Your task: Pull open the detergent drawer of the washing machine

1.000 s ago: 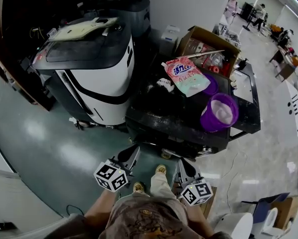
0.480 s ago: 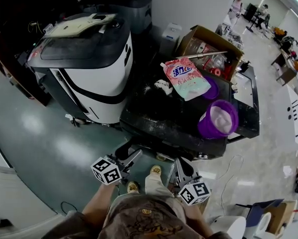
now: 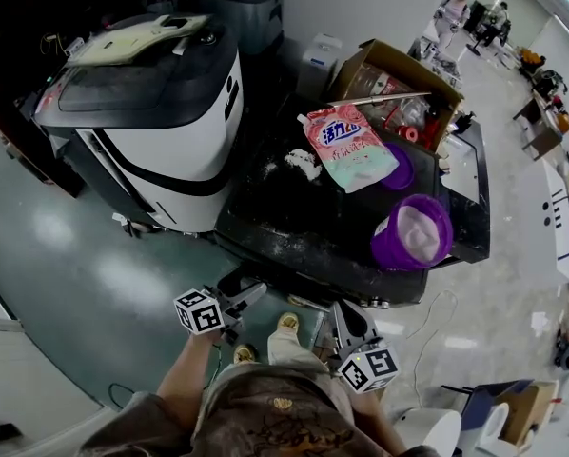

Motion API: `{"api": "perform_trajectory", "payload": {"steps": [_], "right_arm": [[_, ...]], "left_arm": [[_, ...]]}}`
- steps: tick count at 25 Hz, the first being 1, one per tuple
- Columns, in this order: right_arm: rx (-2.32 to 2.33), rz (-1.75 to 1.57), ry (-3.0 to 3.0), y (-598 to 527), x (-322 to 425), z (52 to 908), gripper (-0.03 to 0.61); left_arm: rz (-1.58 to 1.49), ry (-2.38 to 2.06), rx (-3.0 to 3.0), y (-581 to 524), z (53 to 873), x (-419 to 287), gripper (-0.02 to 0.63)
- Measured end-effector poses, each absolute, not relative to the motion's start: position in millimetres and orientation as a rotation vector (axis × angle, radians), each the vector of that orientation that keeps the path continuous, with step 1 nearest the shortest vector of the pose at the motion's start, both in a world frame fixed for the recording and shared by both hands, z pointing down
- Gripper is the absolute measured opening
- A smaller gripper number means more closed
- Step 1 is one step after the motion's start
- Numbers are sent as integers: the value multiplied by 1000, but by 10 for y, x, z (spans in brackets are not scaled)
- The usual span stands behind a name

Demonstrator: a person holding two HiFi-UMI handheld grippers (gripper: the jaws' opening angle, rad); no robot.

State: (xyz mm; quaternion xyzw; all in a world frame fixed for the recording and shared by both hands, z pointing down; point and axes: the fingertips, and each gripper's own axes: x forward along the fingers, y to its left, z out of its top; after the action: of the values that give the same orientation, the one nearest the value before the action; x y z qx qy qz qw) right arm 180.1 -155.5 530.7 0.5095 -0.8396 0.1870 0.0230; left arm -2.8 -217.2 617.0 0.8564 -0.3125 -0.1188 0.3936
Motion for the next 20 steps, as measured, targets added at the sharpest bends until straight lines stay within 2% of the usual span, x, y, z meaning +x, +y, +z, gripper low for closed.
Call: {"api": "perform_trajectory", "payload": {"steps": [11, 20], "right_arm": [[1568, 580, -2538, -1623, 1898, 5411, 3], [1561, 582, -2501, -1626, 1955, 5474, 3]], "left_arm": [[-314, -797, 2063, -2423, 6778, -40, 400], [-420, -786, 2008, -2562, 6910, -123, 402]]}}
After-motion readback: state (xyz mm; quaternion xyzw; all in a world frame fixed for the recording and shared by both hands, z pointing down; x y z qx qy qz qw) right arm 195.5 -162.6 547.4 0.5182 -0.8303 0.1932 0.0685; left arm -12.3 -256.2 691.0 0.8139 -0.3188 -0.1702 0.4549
